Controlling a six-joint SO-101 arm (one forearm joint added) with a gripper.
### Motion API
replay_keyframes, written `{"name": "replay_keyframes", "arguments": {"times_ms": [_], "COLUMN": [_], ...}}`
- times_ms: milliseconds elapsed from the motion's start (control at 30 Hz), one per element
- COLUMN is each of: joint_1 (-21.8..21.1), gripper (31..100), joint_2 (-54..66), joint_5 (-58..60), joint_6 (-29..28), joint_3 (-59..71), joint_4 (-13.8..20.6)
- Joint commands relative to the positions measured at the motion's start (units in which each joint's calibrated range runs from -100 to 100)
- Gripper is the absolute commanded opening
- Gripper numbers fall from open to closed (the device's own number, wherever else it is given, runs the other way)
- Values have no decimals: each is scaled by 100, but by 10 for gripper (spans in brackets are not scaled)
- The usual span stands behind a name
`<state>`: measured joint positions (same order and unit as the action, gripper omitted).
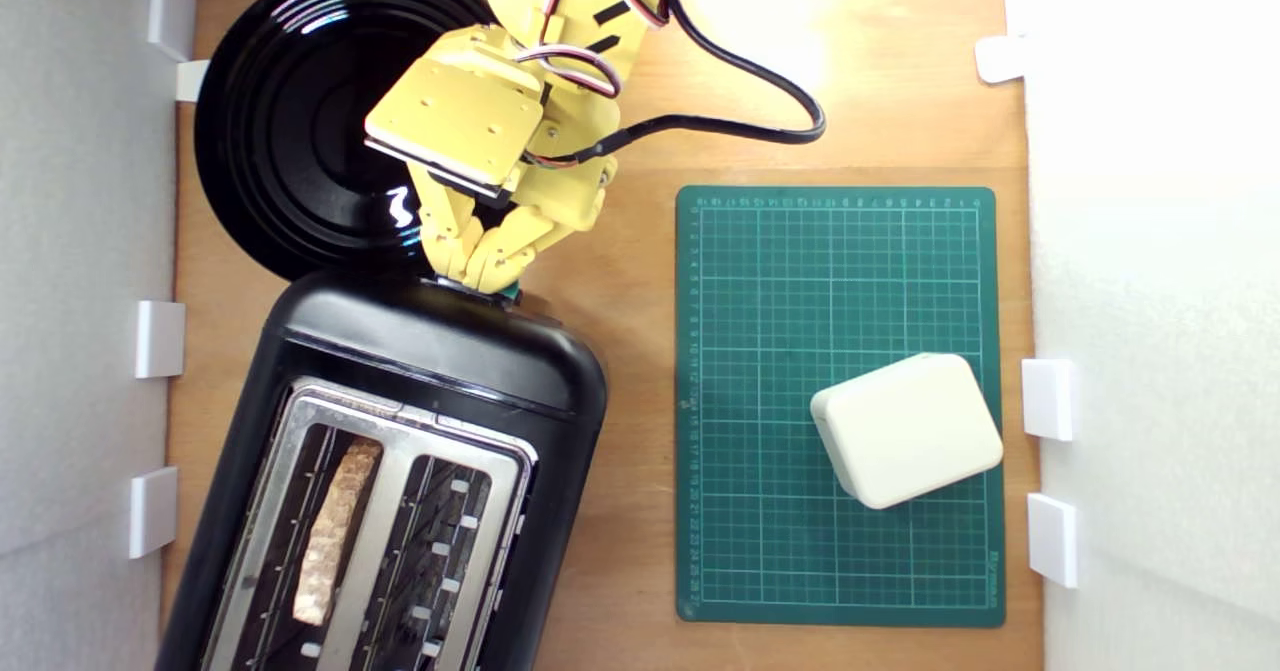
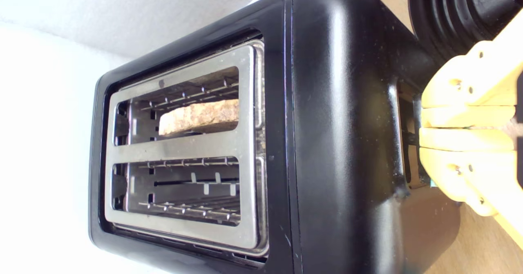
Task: Start toaster
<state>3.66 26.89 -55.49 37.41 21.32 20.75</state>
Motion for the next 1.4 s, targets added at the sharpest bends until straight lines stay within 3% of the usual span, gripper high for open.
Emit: {"name": "replay_keyframes", "arguments": {"times_ms": [0,433,733,1367], "joint_1": [15,23,213,309], "gripper": [313,313,313,313], "joint_2": [-16,9,-16,-715], "joint_5": [131,140,1056,1116], "joint_6": [21,26,26,0], "joint_3": [-137,1053,1953,2062], "joint_4": [54,64,64,242]}}
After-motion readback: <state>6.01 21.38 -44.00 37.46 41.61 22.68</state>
